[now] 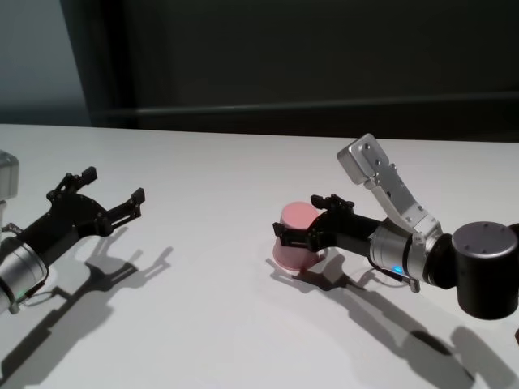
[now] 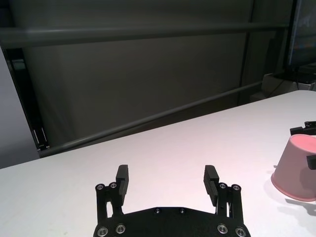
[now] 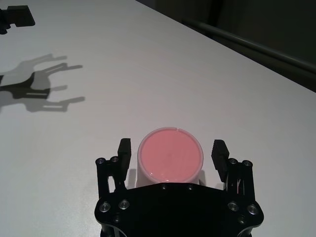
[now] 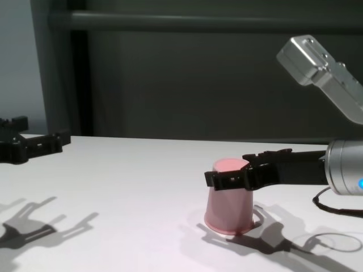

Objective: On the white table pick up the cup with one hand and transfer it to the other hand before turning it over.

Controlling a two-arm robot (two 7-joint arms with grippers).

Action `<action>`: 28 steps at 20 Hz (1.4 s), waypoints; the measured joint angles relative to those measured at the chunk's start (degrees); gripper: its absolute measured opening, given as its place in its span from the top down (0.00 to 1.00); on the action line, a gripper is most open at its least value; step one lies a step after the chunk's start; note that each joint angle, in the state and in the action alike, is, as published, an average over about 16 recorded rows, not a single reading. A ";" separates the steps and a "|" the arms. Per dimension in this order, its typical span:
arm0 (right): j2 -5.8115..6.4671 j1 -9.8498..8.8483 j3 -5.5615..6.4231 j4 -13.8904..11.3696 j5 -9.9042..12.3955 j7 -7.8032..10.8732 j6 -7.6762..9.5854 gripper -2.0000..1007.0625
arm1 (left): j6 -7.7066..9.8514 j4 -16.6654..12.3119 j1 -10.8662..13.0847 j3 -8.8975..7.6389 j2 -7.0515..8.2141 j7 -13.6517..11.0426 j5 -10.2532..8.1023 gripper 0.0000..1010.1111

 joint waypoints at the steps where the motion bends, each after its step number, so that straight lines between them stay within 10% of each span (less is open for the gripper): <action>1: 0.00 0.00 0.00 0.00 0.01 0.00 -0.01 0.01 | 0.00 0.00 0.00 0.00 0.00 0.00 0.00 0.01; 16: -0.97 0.29 1.46 -1.72 -1.19 -0.98 -1.46 0.01 | 0.00 -0.01 0.00 0.00 0.00 0.00 0.00 0.01; 28: -2.34 -2.03 6.73 -4.95 -3.54 -5.69 -6.25 0.01 | 0.00 -0.01 0.00 0.00 0.00 0.00 0.00 0.01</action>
